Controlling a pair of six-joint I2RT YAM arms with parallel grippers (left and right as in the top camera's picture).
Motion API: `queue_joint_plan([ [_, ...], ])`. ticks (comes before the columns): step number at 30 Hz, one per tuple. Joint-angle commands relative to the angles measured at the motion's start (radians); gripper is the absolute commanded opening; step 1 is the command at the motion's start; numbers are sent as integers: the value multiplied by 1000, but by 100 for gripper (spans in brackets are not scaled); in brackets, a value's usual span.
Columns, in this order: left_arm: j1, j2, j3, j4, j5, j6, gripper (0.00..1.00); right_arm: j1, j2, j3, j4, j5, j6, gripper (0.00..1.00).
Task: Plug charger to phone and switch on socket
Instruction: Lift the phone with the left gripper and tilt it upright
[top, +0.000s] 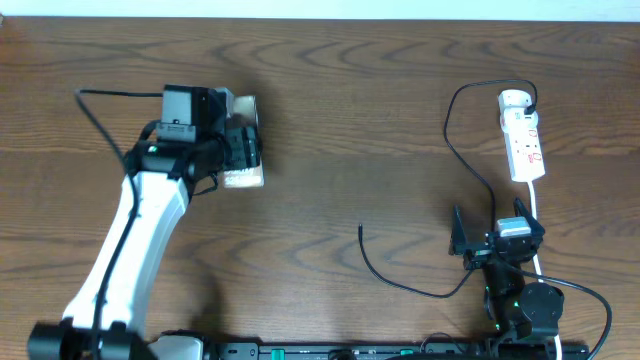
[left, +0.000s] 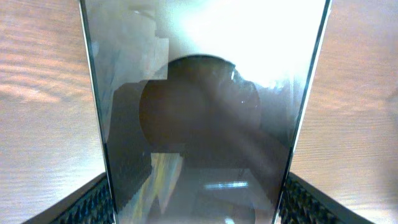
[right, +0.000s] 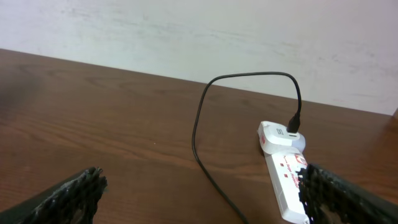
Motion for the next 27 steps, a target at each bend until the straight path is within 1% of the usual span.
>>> queue_joint_plan([
  [1,5,-79,47,40,113,-217,7,6,0,-1,-4,2,-7,99],
  [8,74,-175,47,180,319,-680,7,6,0,-1,-4,2,-7,99],
  [13,153,-186,46,205,472,-1053,7,6,0,-1,-4,2,-7,99],
  [16,205,-184,46,204,569,-1228,7,6,0,-1,-4,2,-7,99],
  [21,279,-184,46,204,744,-1455,7,6,0,-1,-4,2,-7,99],
  [23,301,-184,46,205,806,-1498,7,6,0,-1,-4,2,-7,99],
  [27,327,-184,46,204,877,-1512,7,6,0,-1,-4,2,-7,99],
])
